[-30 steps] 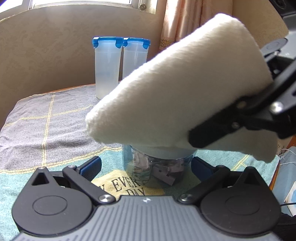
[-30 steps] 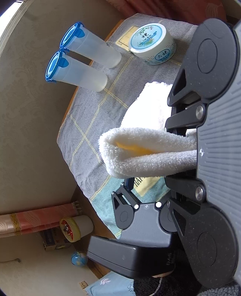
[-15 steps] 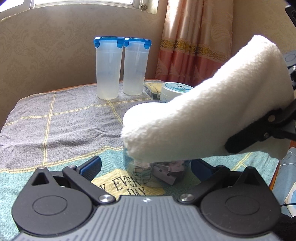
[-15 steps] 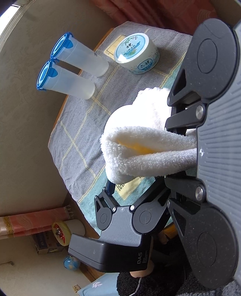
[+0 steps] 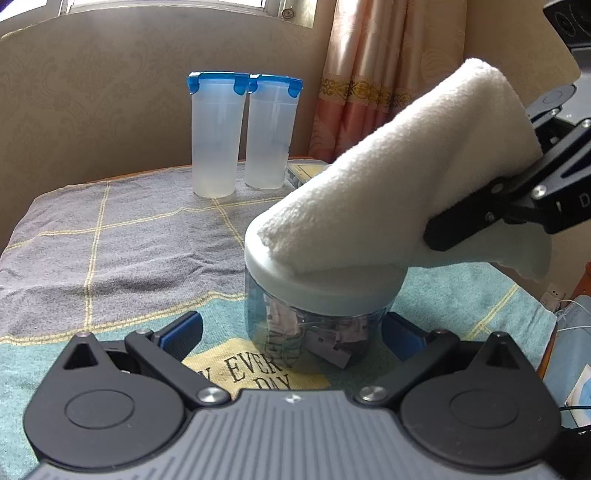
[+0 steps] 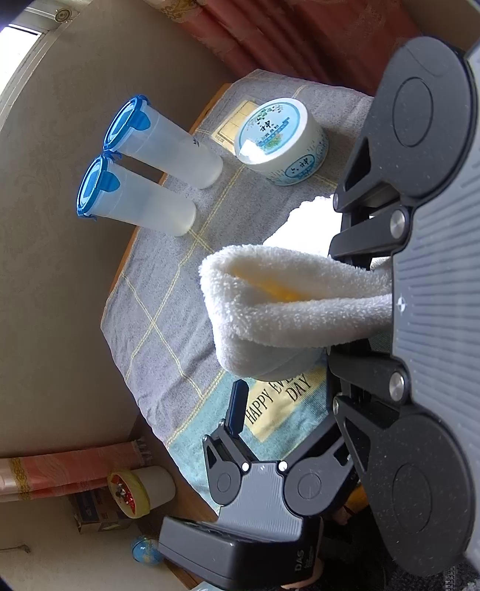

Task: Clean container
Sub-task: 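Press the cloth around the lid rim with the right tool while the left tool holds the jar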

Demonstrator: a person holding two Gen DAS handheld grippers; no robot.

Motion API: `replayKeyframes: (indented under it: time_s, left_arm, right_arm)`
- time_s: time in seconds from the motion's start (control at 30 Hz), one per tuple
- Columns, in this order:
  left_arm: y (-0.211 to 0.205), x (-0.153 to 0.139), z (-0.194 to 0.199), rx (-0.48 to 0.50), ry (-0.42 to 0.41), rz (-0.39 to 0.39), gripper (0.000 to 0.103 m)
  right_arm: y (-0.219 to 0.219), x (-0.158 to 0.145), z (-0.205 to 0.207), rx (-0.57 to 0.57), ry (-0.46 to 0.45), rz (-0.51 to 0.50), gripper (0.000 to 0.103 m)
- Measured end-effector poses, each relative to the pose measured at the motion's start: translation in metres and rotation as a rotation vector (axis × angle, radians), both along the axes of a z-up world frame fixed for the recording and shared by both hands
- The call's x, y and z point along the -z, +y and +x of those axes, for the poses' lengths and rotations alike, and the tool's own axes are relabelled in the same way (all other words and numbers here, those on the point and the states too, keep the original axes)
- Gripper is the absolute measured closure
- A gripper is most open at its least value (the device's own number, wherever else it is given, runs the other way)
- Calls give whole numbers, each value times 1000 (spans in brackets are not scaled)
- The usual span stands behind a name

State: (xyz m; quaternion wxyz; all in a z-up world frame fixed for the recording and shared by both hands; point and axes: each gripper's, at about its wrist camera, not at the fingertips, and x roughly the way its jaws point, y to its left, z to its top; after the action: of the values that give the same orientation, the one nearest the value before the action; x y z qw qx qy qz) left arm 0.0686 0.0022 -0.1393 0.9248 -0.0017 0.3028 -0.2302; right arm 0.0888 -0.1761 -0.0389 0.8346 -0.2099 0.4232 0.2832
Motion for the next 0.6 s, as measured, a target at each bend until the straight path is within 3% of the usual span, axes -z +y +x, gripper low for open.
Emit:
replayKeyframes:
  time_s: [0.6]
  left_arm:
    - [2, 0, 2, 8, 14, -7, 0]
  right_arm:
    - [35, -1, 39, -36, -25, 20, 87]
